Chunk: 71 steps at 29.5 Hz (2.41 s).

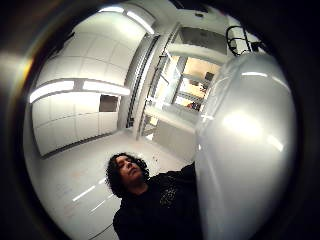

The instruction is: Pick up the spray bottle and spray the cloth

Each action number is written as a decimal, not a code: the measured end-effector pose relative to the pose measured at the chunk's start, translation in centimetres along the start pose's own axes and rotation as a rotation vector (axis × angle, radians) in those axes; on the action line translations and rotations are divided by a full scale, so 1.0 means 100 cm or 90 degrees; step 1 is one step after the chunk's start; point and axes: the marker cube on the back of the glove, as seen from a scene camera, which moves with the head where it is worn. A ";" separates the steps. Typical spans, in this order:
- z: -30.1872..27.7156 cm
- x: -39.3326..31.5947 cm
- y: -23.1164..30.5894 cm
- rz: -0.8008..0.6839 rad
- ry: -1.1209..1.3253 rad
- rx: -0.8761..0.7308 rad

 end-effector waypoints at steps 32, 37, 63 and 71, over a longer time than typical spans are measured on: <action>0.070 -0.113 0.016 0.052 0.579 -0.607; 0.078 -0.102 0.023 0.092 0.680 -0.696; 0.110 -0.051 0.047 0.135 0.808 -0.819; 0.128 -0.114 -0.008 0.019 0.766 -0.693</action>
